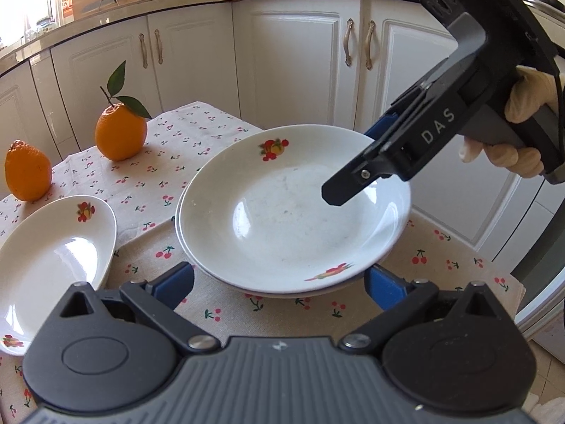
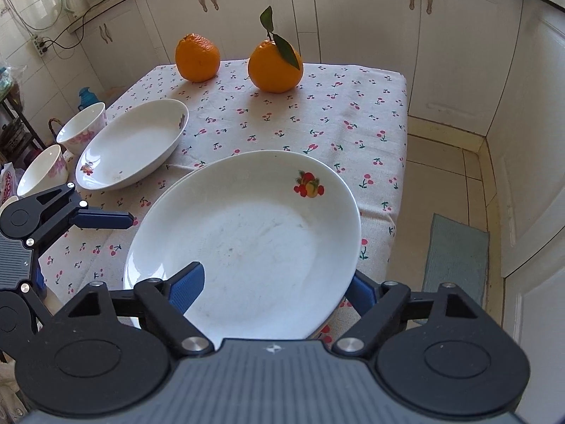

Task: Organize plates and bowls
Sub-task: 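Lift the plate with the right gripper, stack it onto another plate, open, then withdraw the right gripper and move it toward the central white plate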

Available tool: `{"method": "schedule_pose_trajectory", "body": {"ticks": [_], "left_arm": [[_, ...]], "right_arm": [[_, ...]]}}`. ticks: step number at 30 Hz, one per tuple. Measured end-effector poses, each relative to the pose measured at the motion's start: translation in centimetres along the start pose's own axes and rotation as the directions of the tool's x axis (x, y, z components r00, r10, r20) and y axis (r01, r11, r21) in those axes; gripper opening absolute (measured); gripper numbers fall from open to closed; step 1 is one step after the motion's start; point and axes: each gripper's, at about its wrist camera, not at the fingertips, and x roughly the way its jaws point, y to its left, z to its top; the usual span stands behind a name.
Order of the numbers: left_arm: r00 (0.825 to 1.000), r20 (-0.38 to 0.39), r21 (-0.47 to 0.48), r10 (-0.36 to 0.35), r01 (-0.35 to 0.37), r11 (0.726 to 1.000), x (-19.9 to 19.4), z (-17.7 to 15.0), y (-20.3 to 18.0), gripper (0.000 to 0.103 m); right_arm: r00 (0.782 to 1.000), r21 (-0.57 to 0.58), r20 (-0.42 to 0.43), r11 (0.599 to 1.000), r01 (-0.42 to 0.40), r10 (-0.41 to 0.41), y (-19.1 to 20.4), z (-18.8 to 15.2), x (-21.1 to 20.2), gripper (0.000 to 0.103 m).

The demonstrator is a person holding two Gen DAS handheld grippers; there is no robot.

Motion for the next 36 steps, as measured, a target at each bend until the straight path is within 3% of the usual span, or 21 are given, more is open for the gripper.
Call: {"method": "schedule_pose_trajectory", "body": {"ticks": [6, 15, 20, 28, 36], "left_arm": [[0.999, 0.038, -0.054, 0.0, 0.002, 0.999, -1.7, -0.4, 0.6, 0.102], [0.99, 0.095, -0.15, 0.107, -0.092, 0.984, -5.2, -2.2, 1.8, 0.102], [0.972, 0.08, -0.231, 0.223, -0.199, 0.952, -6.4, -3.7, 3.1, 0.102], [0.942, 0.006, -0.314, 0.334, -0.316, 0.895, -7.4, -6.0, 5.4, 0.102], [0.925, -0.033, -0.374, 0.379, -0.363, 0.854, -6.0, -6.2, 7.8, 0.102]], "right_arm": [[0.996, -0.05, -0.024, 0.995, 0.082, -0.083, 1.2, -0.5, 0.3, 0.103], [0.99, -0.112, 0.058, 0.984, 0.136, -0.13, 4.9, -1.7, -2.8, 0.103], [0.99, -0.126, 0.088, 0.984, 0.124, -0.113, 7.4, -2.3, -4.4, 0.103], [0.994, -0.196, 0.099, 0.978, 0.073, -0.054, 11.1, -2.7, -5.4, 0.103], [0.992, -0.187, 0.123, 0.981, 0.041, -0.018, 12.1, -1.3, -4.4, 0.103]]}}
